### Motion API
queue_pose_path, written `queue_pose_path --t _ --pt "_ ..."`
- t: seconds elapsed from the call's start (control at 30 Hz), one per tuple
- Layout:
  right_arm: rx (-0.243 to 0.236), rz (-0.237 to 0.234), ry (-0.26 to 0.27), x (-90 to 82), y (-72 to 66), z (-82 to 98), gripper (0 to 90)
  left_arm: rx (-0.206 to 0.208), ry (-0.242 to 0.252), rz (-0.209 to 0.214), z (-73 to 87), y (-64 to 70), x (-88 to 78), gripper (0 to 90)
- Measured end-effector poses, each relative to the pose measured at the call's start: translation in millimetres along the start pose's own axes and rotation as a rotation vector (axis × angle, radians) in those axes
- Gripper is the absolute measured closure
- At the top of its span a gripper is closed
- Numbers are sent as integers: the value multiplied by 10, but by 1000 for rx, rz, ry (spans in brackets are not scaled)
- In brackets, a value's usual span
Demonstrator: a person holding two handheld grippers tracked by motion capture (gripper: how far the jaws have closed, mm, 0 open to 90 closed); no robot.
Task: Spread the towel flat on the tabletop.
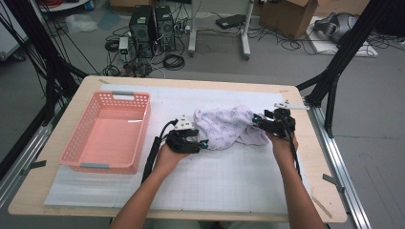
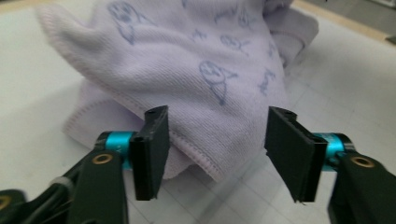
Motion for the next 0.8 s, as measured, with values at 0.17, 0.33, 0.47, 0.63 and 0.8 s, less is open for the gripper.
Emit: queue_pose_path --t 0.17,0.33,0.47,0.63,0.8 --pt "-29 -56 -2 -240 -124 118 549 53 -28 -50 73 17 118 387" --pt "-44 -143 -85 -214 -312 497 621 115 3 -72 34 66 118 739" --pt "-74 -165 -160 -45 -438 715 633 104 86 -45 -112 114 -28 837" --pt "-103 -171 -184 68 -520 753 643 84 199 18 -330 192 -347 842" --pt "-88 -244 -162 85 -633 729 626 37 278 75 -510 238 -594 841"
Point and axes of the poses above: each handheld gripper's, and its own axes: x roughly forward along the jaws, z roughly out of its underside, y roughly to its right, the point moved 10 cm from there along x, roughly forward along the jaws, and after that the axes turned 9 degrees about -z, right-handed, at the moved point
